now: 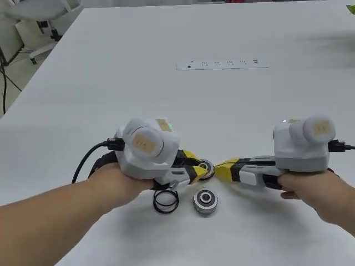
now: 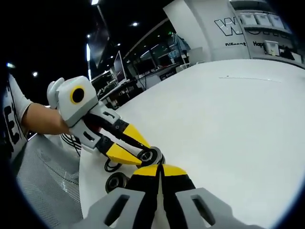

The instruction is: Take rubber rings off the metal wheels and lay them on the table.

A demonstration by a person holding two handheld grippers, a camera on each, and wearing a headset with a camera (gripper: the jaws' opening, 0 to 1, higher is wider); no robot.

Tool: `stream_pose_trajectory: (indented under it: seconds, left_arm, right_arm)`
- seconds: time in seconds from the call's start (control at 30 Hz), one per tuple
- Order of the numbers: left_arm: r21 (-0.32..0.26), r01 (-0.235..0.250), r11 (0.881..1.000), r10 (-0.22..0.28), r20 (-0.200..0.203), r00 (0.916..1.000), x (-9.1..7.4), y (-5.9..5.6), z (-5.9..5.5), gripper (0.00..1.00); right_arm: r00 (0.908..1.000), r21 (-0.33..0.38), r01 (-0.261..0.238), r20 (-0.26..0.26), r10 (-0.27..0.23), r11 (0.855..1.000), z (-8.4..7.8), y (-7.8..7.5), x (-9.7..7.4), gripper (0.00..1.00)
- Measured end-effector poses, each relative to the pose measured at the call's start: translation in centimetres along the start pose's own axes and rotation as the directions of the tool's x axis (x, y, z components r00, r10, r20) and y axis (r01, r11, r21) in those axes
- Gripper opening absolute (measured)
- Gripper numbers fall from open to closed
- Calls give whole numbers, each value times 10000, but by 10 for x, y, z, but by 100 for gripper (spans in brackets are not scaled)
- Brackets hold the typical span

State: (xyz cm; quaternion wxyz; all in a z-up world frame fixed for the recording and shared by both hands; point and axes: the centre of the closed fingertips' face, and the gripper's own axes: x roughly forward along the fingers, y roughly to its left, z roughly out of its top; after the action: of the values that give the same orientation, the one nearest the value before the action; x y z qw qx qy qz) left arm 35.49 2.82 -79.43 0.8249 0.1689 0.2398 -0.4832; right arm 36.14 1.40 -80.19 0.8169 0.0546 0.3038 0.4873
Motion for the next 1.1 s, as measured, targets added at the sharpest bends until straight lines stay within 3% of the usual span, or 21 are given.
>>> stream_pose_trajectory:
  seconds: [0.43,0.93,0.97,1.0,1.03,1.1]
  left_arm:
    - [42,-135,9999,135,-64,9999,0,1,0,12]
    - [-21,-267,9996,267,-61,9996,0,1,0,12]
    - [-36,-282,9996,282,-50,9996,1,1,0,12]
    - [-40,-296,9996,295,-44,9996,1,1,1,12]
    - [-52,-311,9995,311,-36,9995,1,1,1,12]
    - [-57,-318,9995,317,-41,9995,2,1,2,12]
  right_arm:
    - [9992,884,-76,405,40,9961,8,5,0,0]
    - [9989,659,-285,380,261,9974,11,14,-1,0]
    - [9751,1384,-1763,1596,1537,9746,33,42,-1,0]
    - [9813,1227,-1501,1395,1327,9810,35,42,1,0]
    - [9880,9,-1313,823,1308,9913,32,47,6,0]
    - [9887,-450,-1462,270,1475,9882,26,57,15,0]
